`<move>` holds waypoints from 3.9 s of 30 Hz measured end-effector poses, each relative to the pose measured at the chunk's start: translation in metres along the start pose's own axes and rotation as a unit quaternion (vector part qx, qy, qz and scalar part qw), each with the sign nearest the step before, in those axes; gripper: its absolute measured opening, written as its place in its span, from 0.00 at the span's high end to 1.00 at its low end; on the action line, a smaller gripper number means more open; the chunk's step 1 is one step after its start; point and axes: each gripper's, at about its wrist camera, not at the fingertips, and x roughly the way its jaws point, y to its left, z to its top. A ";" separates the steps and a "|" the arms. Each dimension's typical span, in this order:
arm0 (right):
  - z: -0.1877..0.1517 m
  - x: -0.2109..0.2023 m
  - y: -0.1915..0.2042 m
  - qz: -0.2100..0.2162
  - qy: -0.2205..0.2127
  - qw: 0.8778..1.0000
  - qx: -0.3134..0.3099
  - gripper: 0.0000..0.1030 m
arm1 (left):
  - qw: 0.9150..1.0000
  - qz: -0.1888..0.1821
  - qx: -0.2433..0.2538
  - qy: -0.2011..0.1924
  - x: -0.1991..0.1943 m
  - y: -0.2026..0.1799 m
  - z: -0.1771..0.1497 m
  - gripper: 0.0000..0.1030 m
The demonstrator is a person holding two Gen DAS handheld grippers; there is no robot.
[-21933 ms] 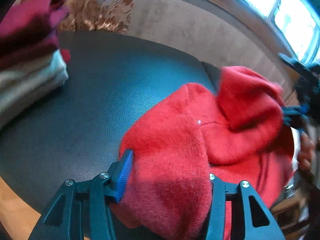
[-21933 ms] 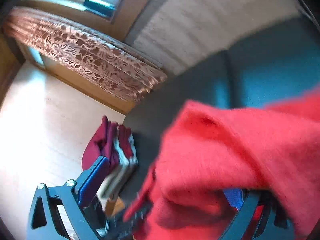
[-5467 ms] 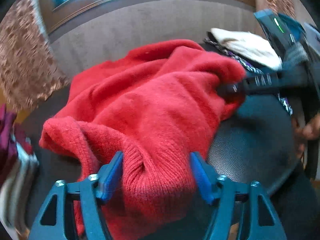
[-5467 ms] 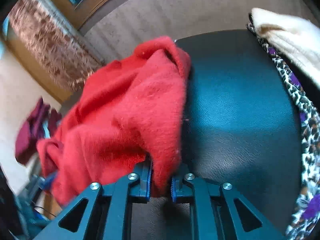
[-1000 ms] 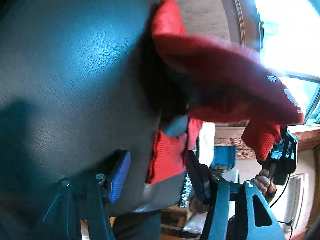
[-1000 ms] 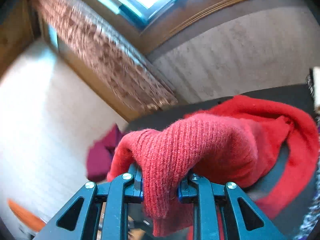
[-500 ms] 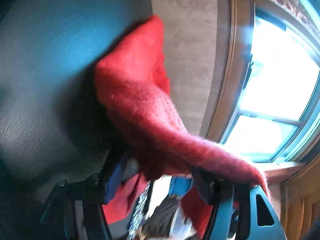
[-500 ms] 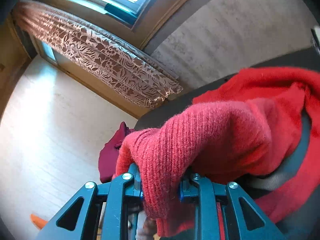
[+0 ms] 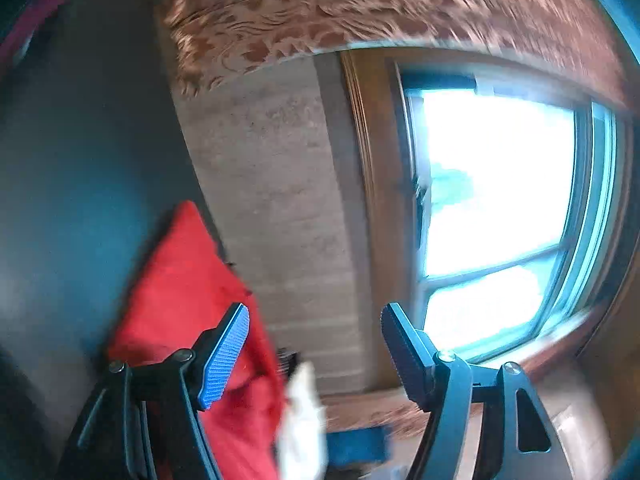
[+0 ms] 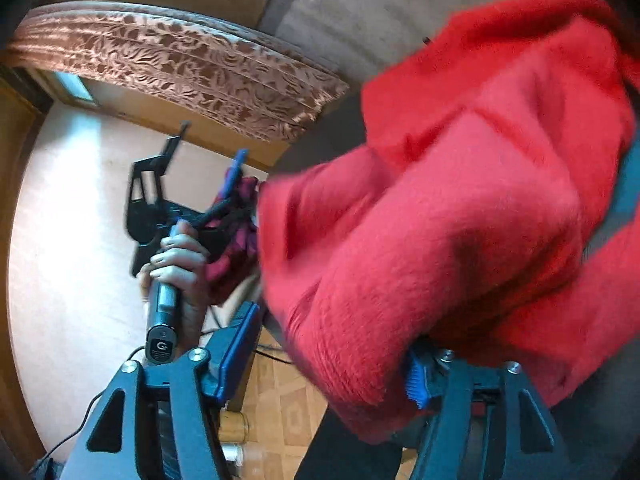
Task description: Fold clothes
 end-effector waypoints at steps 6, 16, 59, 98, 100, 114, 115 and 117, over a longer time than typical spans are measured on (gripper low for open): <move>-0.009 -0.006 -0.018 0.029 -0.031 0.998 0.039 0.35 | 0.987 0.109 0.070 0.098 -0.015 0.044 -0.048 0.33; -0.014 0.008 -0.024 0.027 -0.033 0.998 0.054 0.23 | 0.976 0.115 0.005 0.186 -0.020 0.079 -0.137 0.31; -0.042 -0.130 -0.098 -0.497 0.067 0.856 -0.125 0.00 | 0.840 0.387 0.332 0.188 -0.013 0.069 -0.098 0.27; -0.062 -0.062 -0.097 -0.076 -0.170 0.975 -0.124 0.00 | 0.785 0.340 0.463 0.232 0.111 0.000 -0.143 0.79; -0.061 -0.062 -0.096 -0.088 -0.160 0.975 -0.127 0.00 | 0.846 0.279 0.390 0.232 0.097 -0.013 -0.106 0.81; -0.030 -0.051 -0.092 0.107 -0.193 0.975 0.033 0.00 | 0.900 0.017 0.256 0.352 0.067 -0.058 -0.095 0.83; -0.027 -0.050 -0.093 0.138 -0.195 0.969 0.058 0.00 | 0.900 0.008 0.251 0.357 0.068 -0.055 -0.100 0.83; -0.025 -0.054 -0.095 0.195 -0.202 0.955 0.093 0.00 | 0.901 -0.008 0.232 0.366 0.070 -0.050 -0.113 0.83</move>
